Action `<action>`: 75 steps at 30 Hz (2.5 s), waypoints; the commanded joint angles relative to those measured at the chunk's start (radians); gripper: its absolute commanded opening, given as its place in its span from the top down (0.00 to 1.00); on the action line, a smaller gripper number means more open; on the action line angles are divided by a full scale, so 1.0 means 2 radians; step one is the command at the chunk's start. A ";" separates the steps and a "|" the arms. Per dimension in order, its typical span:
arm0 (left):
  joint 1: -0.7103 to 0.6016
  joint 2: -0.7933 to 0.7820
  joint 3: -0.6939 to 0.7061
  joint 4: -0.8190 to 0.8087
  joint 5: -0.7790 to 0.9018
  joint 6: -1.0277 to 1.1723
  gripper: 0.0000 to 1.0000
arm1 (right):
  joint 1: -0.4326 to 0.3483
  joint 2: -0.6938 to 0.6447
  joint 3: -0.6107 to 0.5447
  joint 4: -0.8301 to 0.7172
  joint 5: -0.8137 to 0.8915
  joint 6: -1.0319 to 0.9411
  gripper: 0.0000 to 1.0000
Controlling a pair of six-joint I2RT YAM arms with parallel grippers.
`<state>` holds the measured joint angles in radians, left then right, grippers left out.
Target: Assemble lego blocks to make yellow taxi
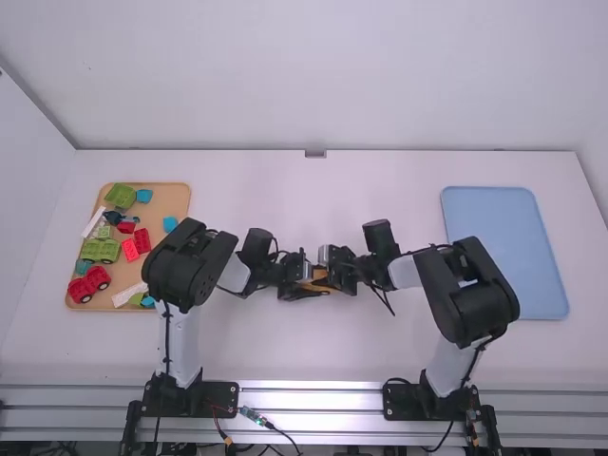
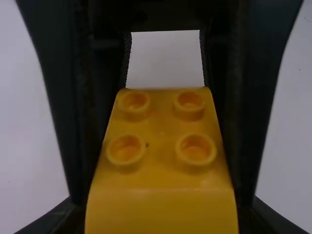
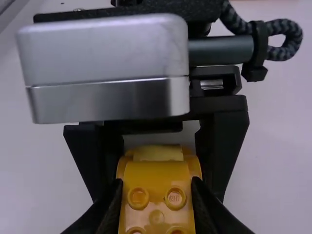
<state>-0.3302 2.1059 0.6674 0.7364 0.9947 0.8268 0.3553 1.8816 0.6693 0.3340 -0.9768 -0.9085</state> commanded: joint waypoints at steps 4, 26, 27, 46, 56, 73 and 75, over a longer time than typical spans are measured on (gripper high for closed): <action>0.004 0.006 0.008 0.002 -0.015 -0.002 0.76 | 0.018 -0.003 -0.005 -0.008 0.006 -0.008 1.00; 0.004 0.006 0.006 0.004 -0.015 -0.002 0.78 | -0.006 0.020 -0.004 0.019 0.017 0.024 1.00; 0.004 0.006 0.006 0.004 -0.015 -0.002 0.78 | -0.009 0.017 -0.004 0.011 0.017 0.023 1.00; 0.004 0.006 0.006 0.001 0.006 0.016 0.80 | 0.014 0.015 0.008 -0.009 0.022 0.022 1.00; 0.005 0.006 0.006 -0.029 0.008 0.045 0.86 | 0.010 0.020 0.015 -0.014 0.034 0.022 1.00; 0.004 0.006 0.006 -0.043 0.008 0.047 0.88 | -0.007 0.019 0.019 0.005 -0.020 -0.011 1.00; 0.004 0.006 0.007 -0.048 0.008 0.048 0.88 | -0.007 0.016 0.019 0.005 -0.032 -0.021 1.00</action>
<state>-0.3237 2.1056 0.6945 0.6537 1.0210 0.8928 0.3447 1.9034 0.6975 0.3447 -1.0149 -0.9203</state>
